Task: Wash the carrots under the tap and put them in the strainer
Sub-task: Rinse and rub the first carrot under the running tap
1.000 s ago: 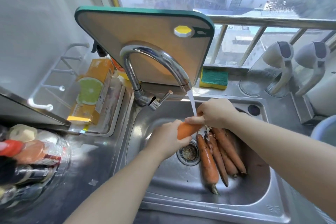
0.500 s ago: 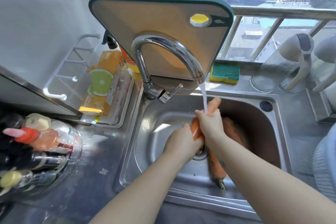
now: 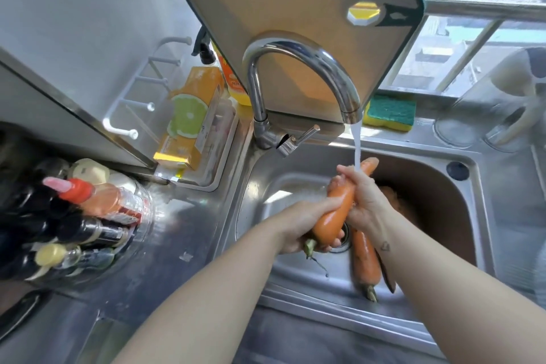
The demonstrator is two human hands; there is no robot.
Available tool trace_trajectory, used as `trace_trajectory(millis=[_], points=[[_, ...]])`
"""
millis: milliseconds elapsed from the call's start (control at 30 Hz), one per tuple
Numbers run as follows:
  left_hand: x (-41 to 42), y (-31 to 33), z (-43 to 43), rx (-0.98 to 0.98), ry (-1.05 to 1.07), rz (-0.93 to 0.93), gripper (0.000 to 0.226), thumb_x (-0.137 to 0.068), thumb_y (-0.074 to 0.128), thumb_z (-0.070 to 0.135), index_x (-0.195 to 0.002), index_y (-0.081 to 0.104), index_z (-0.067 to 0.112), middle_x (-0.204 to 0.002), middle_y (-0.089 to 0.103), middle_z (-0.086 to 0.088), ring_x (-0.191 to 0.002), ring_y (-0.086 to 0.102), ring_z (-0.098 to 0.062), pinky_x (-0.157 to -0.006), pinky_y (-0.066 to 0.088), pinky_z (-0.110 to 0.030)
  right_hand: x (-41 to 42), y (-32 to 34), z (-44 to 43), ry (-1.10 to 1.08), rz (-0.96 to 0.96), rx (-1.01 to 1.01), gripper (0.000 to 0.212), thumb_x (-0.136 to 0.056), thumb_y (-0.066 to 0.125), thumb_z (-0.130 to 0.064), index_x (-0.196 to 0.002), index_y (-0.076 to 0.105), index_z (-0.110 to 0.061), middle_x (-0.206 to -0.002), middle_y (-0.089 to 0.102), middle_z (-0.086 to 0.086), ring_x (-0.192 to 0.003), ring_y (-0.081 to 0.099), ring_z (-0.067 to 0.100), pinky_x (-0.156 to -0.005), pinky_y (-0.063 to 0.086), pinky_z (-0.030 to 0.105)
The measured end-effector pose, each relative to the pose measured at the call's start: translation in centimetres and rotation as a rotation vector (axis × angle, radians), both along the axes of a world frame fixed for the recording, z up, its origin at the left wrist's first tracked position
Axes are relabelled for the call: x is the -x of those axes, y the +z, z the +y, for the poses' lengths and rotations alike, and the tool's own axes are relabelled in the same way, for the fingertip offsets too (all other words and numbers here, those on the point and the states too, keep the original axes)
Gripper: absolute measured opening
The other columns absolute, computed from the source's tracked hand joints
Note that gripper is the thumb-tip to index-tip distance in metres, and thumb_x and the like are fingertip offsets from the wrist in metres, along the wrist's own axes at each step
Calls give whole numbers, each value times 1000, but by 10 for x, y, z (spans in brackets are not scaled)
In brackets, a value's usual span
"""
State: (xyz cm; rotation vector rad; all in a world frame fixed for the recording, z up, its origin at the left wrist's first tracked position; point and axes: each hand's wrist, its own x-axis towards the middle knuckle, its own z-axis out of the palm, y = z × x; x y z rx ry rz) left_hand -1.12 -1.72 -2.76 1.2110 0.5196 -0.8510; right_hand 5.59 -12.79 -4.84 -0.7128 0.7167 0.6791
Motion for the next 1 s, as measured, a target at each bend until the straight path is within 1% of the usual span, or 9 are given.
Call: trace_trajectory(millis=[133, 233, 300, 367, 467, 600, 733, 900, 1000], points=[[-4, 0, -1, -427, -234, -202, 33, -89, 55, 42, -95, 59, 9, -77, 64, -12, -63, 62, -24, -54, 47, -26, -6, -13, 10, 31, 29, 307, 14, -87, 59, -14, -77, 51, -13, -49, 52, -1, -40, 54, 9, -45, 48, 21], [-4, 1, -7, -989, -493, -407, 32, -87, 56, 40, -101, 55, 11, -91, 65, -11, -80, 63, -29, -59, 41, -27, -12, -16, 16, 44, -14, 560, 7, -88, 57, -11, -83, 54, -10, -61, 56, 4, -51, 56, 14, -56, 50, 29], [0, -2, -13, -1265, -618, -560, 37, -89, 55, 35, -113, 47, 8, -109, 61, -12, -98, 62, -32, -69, 40, -33, -14, -20, 17, 16, -47, 734, 12, -88, 59, -12, -97, 54, -6, -76, 63, 9, -62, 61, 19, -67, 52, 34], [3, -6, -16, -1388, -689, -671, 36, -92, 53, 28, -119, 43, 7, -116, 58, -13, -103, 61, -32, -75, 44, -37, -13, -26, 18, 28, -115, 973, 31, -87, 63, -14, -113, 50, -5, -104, 62, 16, -90, 64, 29, -84, 52, 39], [6, -8, -11, -1334, -684, -686, 37, -90, 54, 30, -118, 43, 7, -115, 58, -13, -103, 59, -33, -73, 40, -36, -8, -30, 18, 18, -167, 1080, 52, -87, 63, -14, -133, 40, -5, -126, 55, 17, -115, 55, 35, -99, 43, 40], [8, -5, 2, -1148, -671, -639, 39, -88, 56, 38, -111, 47, 9, -107, 61, -13, -94, 59, -33, -66, 37, -33, -4, -34, 17, 117, -197, 1116, 22, -92, 54, -16, -109, 53, -2, -106, 59, 19, -100, 59, 35, -85, 46, 38], [5, 5, 14, -1014, -667, -603, 36, -85, 60, 41, -104, 54, 11, -98, 63, -10, -85, 60, -27, -67, 42, -33, -5, -31, 17, 53, -102, 830, 17, -97, 48, -22, -88, 51, -8, -64, 56, 7, -62, 58, 22, -71, 51, 36], [2, 15, 23, -660, -537, -448, 22, -87, 56, 33, -86, 54, 11, -65, 62, -7, -49, 54, -17, -44, 43, -22, -11, -31, 16, -215, 26, 348, 25, -96, 54, -28, -77, 48, -12, -52, 45, 1, -40, 46, 14, -45, 43, 24], [1, 18, 28, -423, -418, -327, 18, -93, 53, 29, -89, 53, 11, -73, 61, -10, -56, 59, -17, -47, 45, -22, -12, -23, 14, -239, -26, 223, 22, -95, 56, -17, -76, 48, -11, -54, 47, 1, -37, 47, 10, -41, 42, 21]])
